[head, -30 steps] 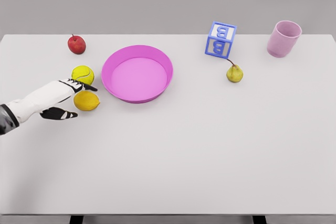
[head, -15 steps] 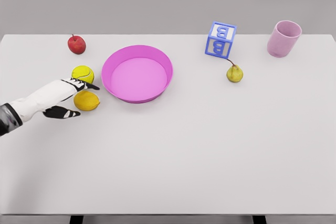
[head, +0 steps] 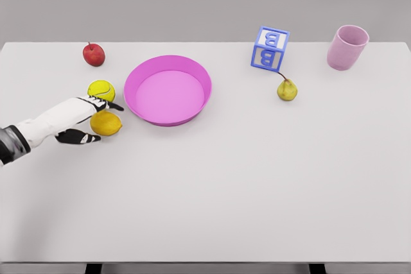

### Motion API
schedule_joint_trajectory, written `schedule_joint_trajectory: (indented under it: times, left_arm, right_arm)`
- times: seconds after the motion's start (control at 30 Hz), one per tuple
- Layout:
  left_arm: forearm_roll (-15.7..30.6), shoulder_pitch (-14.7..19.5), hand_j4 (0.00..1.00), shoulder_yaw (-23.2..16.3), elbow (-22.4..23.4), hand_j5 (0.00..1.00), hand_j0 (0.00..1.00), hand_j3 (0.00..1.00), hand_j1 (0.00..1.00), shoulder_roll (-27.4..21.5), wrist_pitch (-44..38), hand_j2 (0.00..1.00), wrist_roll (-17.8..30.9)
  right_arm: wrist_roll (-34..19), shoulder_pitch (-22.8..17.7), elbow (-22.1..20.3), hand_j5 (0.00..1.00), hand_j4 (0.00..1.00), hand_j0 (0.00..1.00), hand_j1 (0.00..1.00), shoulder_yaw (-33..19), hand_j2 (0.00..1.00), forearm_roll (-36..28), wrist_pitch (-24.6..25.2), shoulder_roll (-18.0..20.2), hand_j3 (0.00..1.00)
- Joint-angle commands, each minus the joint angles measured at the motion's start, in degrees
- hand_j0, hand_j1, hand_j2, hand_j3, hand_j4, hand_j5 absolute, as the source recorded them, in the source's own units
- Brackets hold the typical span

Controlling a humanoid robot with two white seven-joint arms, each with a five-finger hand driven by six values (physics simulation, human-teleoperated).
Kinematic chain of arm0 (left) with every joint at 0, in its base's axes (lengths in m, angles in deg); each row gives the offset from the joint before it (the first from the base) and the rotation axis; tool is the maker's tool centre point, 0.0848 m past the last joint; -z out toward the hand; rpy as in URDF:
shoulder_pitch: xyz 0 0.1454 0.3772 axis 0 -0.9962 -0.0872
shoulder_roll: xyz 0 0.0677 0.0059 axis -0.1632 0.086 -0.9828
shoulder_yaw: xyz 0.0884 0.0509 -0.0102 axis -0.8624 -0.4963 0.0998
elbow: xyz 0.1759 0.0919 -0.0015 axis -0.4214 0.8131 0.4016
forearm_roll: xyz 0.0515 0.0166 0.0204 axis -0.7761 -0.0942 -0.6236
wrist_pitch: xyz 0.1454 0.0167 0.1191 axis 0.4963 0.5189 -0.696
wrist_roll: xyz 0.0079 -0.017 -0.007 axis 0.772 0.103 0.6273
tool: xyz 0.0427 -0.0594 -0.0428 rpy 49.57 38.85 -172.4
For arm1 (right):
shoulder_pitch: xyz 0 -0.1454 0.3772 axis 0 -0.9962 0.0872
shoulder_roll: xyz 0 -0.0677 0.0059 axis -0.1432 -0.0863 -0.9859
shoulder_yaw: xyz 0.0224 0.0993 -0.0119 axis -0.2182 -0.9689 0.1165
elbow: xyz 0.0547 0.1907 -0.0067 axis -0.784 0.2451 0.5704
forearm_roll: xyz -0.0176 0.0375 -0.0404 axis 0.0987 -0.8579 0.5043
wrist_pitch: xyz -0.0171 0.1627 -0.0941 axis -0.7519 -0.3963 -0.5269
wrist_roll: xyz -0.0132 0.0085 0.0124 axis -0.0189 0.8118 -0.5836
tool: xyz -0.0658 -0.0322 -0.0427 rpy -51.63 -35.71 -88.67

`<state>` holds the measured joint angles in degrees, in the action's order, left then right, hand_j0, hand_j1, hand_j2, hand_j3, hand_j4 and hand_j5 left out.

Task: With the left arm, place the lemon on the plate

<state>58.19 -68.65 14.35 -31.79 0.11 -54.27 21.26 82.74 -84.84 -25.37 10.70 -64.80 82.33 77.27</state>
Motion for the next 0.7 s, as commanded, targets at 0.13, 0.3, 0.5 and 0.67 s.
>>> schedule_joint_trajectory:
  times: [0.13,0.3,0.5,0.67]
  left_arm:
    - [0.39,0.0,0.82,-0.49,0.81,0.82,0.82,0.82,0.82,0.12,-0.14,0.82,-0.02]
    - [0.39,0.0,0.8,-0.84,0.81,0.8,0.8,0.8,0.8,0.21,-0.14,0.8,-0.02]
    - [0.48,0.0,0.79,-0.84,1.16,0.79,0.79,0.79,0.79,0.21,-0.14,0.79,-0.02]
    - [0.56,-0.09,0.76,-0.84,1.25,0.76,0.76,0.76,0.76,0.21,-0.14,0.76,-0.02]
  right_arm:
    - [-0.01,0.0,0.04,1.0,1.0,1.0,1.0,0.01,1.0,0.01,0.0,-0.01,1.0]
    - [-0.01,0.0,-0.05,1.0,1.0,1.0,1.0,0.01,1.0,0.01,0.0,-0.01,1.0]
    - [-0.01,0.0,-0.05,1.0,1.0,1.0,1.0,0.01,1.0,0.01,0.0,-0.01,1.0]
    - [-0.01,0.0,0.04,1.0,1.0,1.0,1.0,0.01,1.0,0.01,0.0,-0.01,1.0]
